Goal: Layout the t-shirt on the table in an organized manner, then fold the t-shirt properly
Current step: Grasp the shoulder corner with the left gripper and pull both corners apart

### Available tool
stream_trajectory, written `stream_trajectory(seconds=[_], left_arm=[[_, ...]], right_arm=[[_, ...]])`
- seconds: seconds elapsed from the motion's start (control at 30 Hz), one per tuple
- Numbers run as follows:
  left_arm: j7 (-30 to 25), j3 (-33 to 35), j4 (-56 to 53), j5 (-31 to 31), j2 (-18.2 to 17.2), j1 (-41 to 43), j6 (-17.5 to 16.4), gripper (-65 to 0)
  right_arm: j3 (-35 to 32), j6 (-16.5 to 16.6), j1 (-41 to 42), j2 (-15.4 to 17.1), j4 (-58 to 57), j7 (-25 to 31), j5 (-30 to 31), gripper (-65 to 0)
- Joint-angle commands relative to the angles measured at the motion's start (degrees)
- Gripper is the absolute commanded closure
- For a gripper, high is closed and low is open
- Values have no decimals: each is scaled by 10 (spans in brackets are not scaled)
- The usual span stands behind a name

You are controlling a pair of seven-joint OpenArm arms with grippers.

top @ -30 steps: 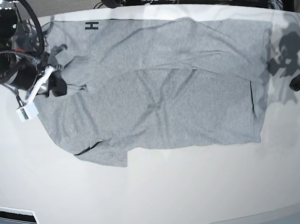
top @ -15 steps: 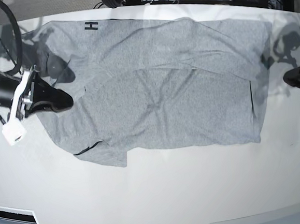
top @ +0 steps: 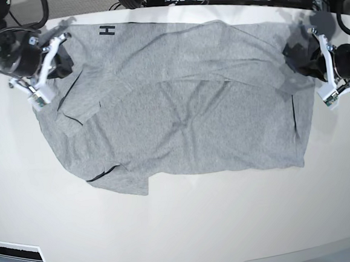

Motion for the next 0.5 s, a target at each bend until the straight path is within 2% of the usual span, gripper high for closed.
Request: stream_trajectory(seconds=[0.0, 0.03, 0.1, 0.17, 0.3, 0.47], left_arm=[[-18, -7, 3, -1, -1, -6, -3, 0], [-28, -7, -1, 9, 10, -6, -1, 0], [-44, -7, -14, 31, 35, -6, 23, 0], [-53, -7, -33, 50, 61, -6, 24, 0], [-60, -7, -83, 73, 97, -6, 19, 0], [-110, -7, -131, 106, 101, -8, 18, 0]], right_arm=[[-9, 3, -2, 7, 9, 15, -12, 0], [-20, -5, -2, 7, 9, 23, -32, 0], [-38, -42, -2, 7, 9, 43, -80, 0], [-49, -64, -2, 7, 8, 49, -110, 0], [-57, -66, -7, 7, -16, 63, -115, 0], [-57, -67, 2, 7, -92, 94, -130, 0]])
